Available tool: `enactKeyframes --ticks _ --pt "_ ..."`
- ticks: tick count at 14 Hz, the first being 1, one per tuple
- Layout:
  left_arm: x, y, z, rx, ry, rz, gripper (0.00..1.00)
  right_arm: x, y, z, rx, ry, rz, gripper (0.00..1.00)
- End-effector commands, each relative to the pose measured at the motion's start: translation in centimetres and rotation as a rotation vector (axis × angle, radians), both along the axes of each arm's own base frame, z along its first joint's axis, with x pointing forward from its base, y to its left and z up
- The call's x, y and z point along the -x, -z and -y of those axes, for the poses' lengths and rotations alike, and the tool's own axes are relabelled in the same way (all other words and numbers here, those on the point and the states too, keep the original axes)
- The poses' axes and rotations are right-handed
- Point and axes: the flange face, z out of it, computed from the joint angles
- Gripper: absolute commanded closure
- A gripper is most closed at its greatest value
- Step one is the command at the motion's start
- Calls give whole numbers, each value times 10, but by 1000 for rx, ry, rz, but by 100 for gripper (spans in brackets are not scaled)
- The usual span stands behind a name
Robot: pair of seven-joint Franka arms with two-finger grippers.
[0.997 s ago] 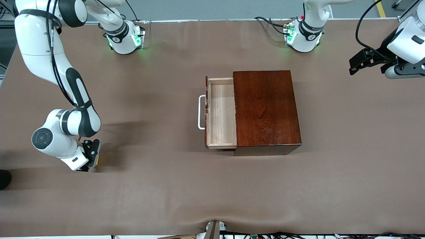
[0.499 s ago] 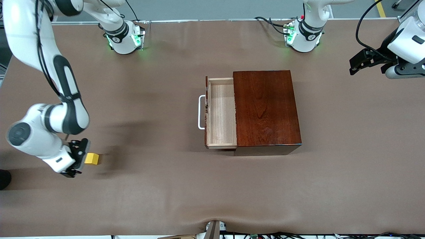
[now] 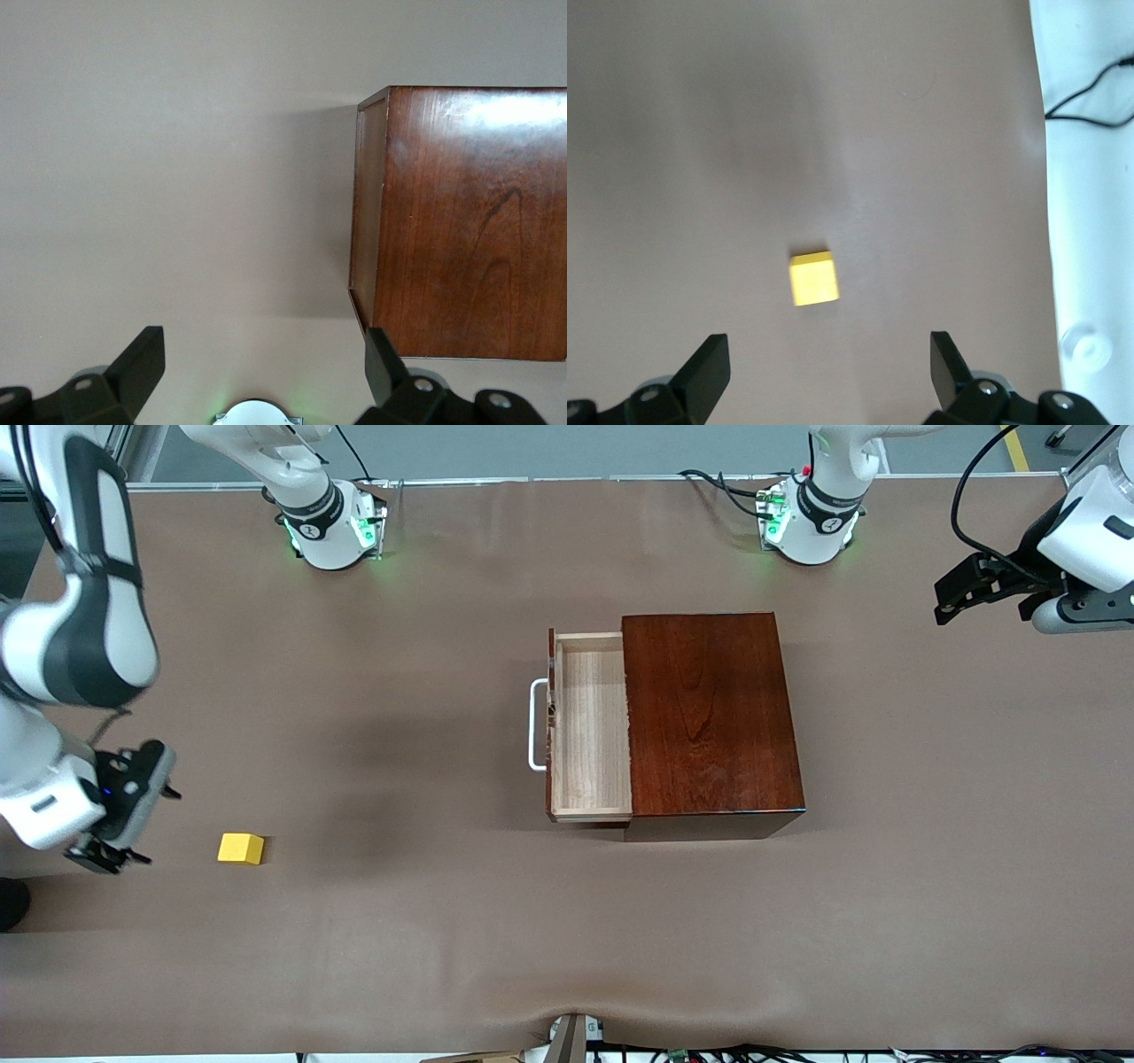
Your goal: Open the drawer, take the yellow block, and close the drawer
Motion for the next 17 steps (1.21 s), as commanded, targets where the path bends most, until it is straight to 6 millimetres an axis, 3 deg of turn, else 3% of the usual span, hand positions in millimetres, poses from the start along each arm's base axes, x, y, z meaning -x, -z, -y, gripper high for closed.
enactKeyframes --ticks 1,4,8,11,17 --pt "5 -8 -3 -12 18 16 0 34 -59 -7 -14 151 -5 0" --pt "5 -8 -4 -14 19 16 0 75 -102 -4 -27 395 -69 0" --pt "4 -8 -2 -13 30 14 0 109 -129 12 -36 673 -130 0" --pt "4 -8 -2 -13 30 16 0 125 -145 19 -44 834 -134 0" --pt "3 -12 -2 -13 18 23 0 140 -158 33 -47 1123 -149 0"
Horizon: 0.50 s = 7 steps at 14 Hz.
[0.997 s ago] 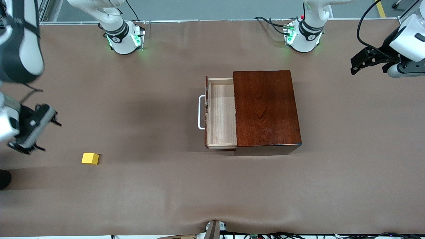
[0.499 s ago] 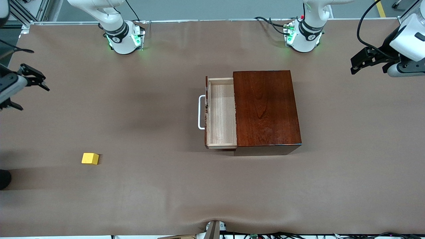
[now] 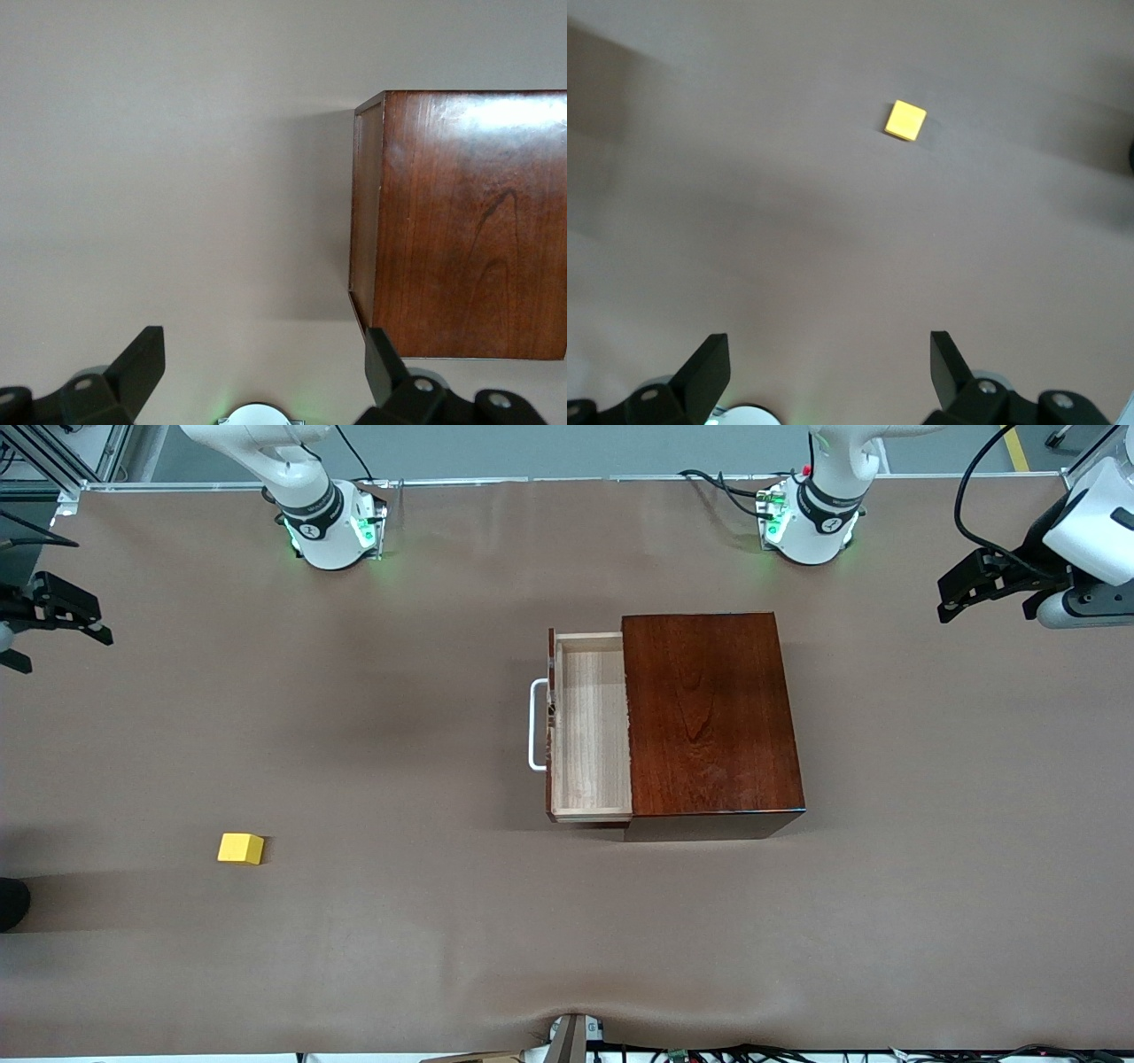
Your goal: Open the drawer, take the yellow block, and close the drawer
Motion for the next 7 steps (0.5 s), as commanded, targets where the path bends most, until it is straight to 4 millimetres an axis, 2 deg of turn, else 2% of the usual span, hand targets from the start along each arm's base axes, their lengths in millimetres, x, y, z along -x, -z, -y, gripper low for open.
enactKeyframes --ticks 1,4,6,7 --pt "2 -7 -3 -15 6 12 0 13 -9 6 17 127 3 0" --pt "3 -12 -3 -13 3 22 0 12 -10 2 21 253 3 0" --pt "3 -11 -3 -14 3 19 0 14 -8 -9 18 381 -23 0" --pt "3 -11 -3 -14 3 19 0 14 -8 -21 25 433 -34 0"
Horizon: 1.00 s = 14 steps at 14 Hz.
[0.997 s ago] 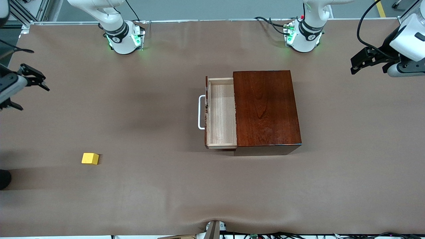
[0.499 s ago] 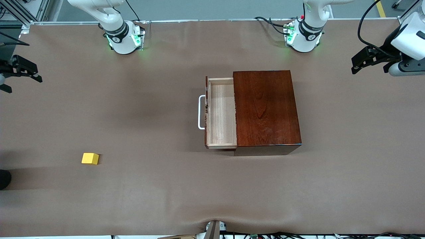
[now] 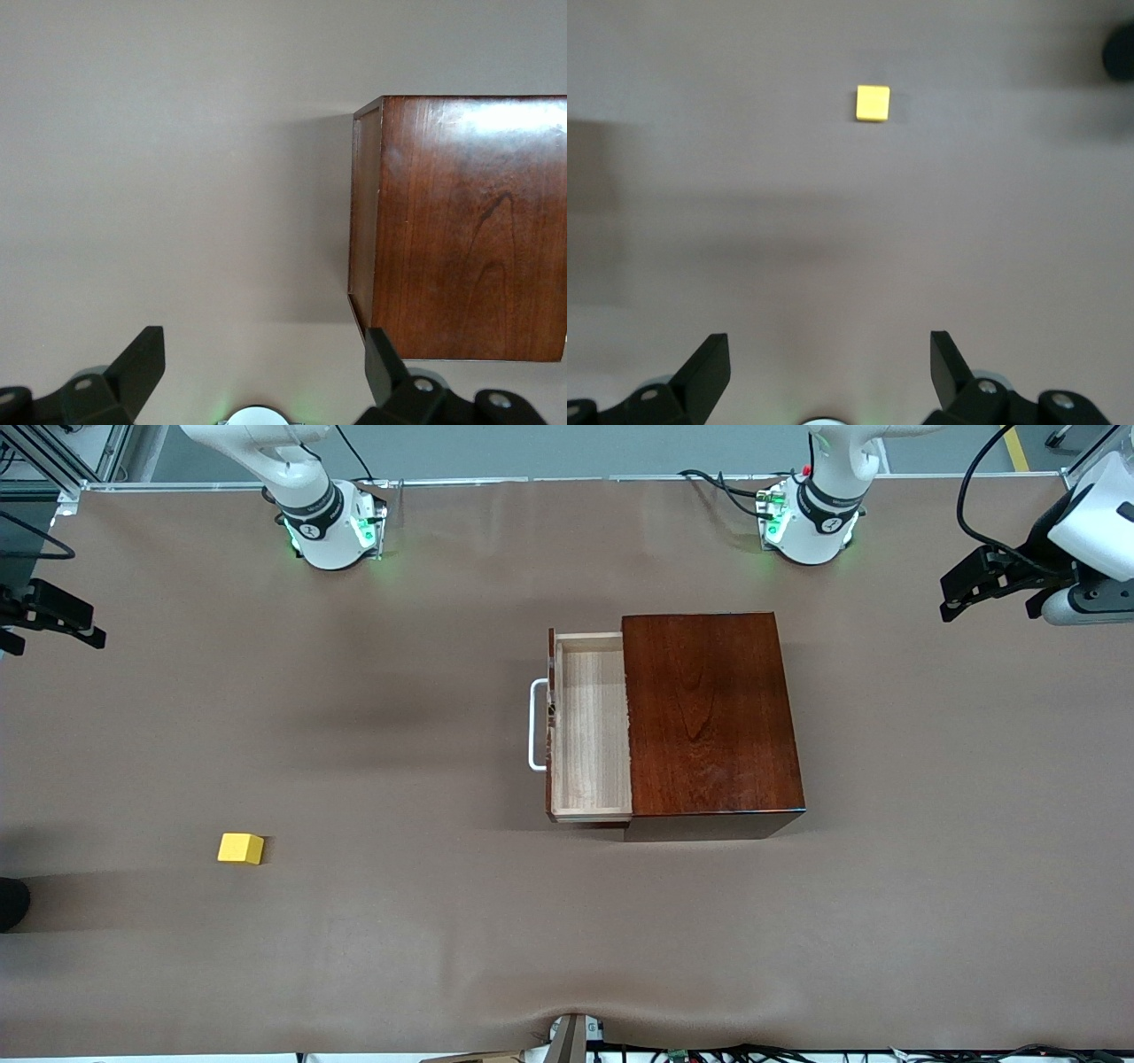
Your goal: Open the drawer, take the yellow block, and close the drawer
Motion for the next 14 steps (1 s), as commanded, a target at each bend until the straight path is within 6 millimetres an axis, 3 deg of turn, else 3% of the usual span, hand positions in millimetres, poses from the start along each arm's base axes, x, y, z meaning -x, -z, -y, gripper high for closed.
enactKeyframes --ticks 1,3,5,9,11,14 --pt "3 -6 -3 -15 3 9 0 9 -4 -23 10 123 -14 0" --pt "0 -3 -1 -12 3 2 0 7 -4 -24 11 115 -6 0" --pt "-4 3 18 -3 35 -9 0 4 0 -20 10 112 -3 0" --pt "-3 22 146 18 55 -29 0 2 3 -13 7 83 10 0" --pt "-5 43 216 37 -20 -47 0 2 2 -14 7 82 11 0" --pt "12 95 337 77 -178 -37 0 2 5 -15 7 80 4 0"
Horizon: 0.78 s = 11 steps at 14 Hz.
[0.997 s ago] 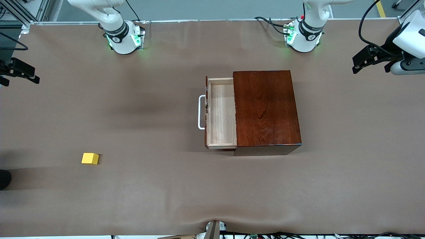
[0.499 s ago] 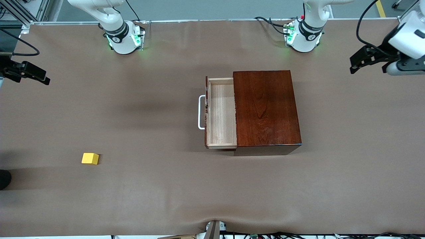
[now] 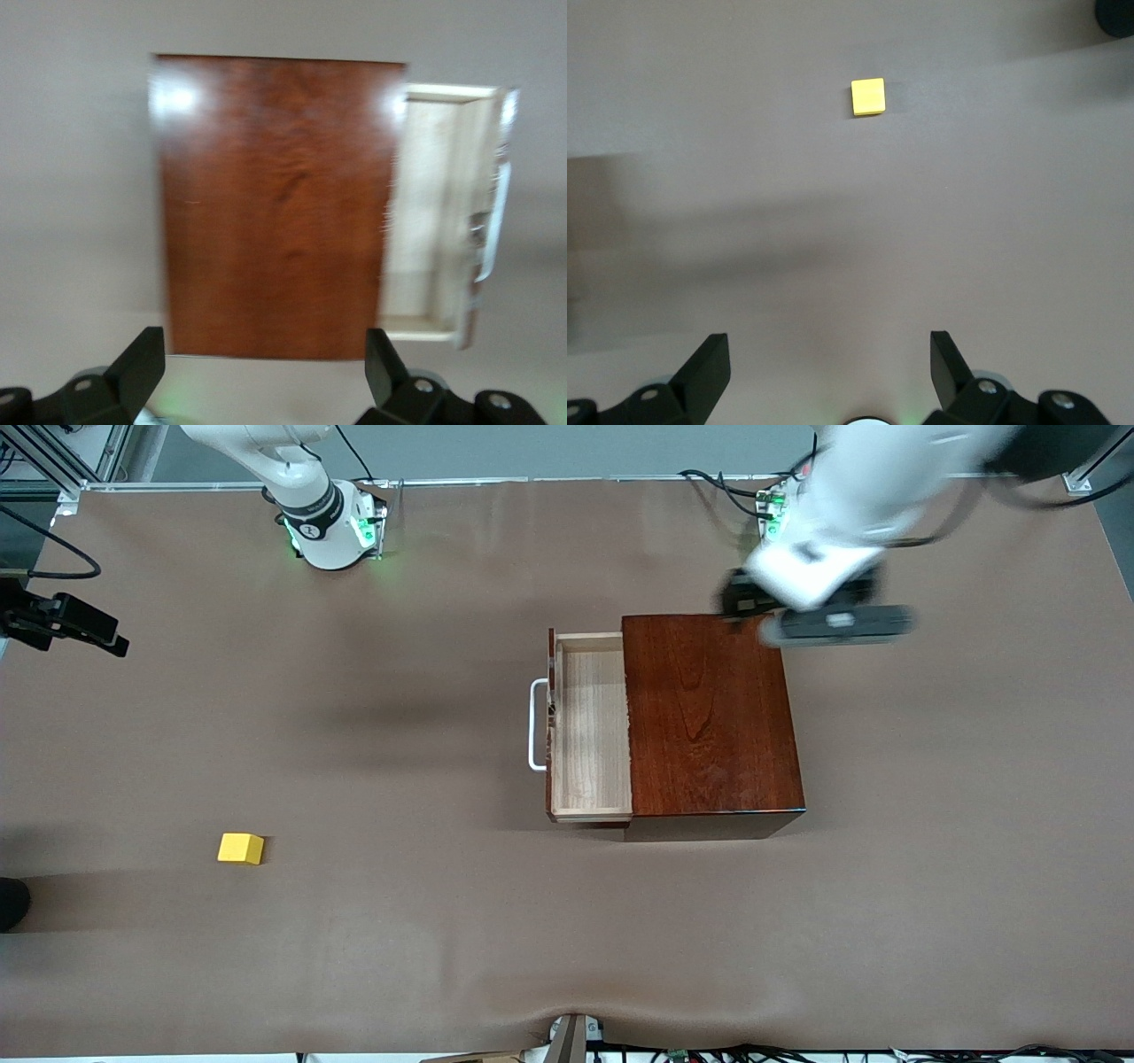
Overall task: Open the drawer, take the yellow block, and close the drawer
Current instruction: 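Reach the left gripper to the open drawer's white handle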
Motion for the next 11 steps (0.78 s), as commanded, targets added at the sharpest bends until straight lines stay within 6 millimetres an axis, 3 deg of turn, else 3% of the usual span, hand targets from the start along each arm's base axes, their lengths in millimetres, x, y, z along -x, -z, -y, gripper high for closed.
enactKeyframes --ticks 1,5,7,9,11 --pt "0 44 83 32 -131 4 0 4 1 3 -1 -7 3 0" --pt "16 121 188 96 -309 71 0 4 2 4 0 -6 1 0" --pt "31 170 230 60 -345 138 0 4 2 4 0 -6 2 0" --pt "52 202 263 39 -377 229 0 3 3 4 5 -6 1 0" --pt "58 238 278 42 -438 245 0 4 3 5 5 -5 -1 0"
